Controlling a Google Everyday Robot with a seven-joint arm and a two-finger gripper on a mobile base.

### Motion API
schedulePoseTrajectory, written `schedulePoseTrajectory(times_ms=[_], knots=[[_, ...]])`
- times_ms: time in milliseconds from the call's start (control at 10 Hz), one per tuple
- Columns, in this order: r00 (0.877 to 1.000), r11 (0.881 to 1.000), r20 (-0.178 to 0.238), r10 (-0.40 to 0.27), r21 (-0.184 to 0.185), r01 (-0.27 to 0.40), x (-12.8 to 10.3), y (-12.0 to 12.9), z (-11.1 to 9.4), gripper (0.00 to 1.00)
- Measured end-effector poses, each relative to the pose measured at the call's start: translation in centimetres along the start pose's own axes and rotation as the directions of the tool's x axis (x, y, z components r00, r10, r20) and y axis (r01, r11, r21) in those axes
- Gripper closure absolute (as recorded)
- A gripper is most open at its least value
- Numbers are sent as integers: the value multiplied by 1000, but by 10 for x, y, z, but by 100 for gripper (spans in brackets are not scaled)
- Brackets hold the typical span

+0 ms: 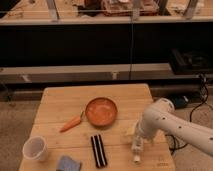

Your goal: Place the bottle in the ceramic bowl

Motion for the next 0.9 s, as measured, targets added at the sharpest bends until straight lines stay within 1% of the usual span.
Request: schedulePoseTrajectory(times_ms=[200, 300, 600, 700, 900], knots=[[999, 1000, 34, -8, 4, 8, 1, 10, -1, 20], [999, 1000, 35, -1, 2, 1, 2, 15, 4, 20], [999, 1000, 29, 17, 12, -17, 2, 3, 23, 20], [999, 1000, 34, 20, 14, -20, 2, 5, 23, 20], [999, 1000, 45, 20, 11, -21, 5, 17, 26, 20]])
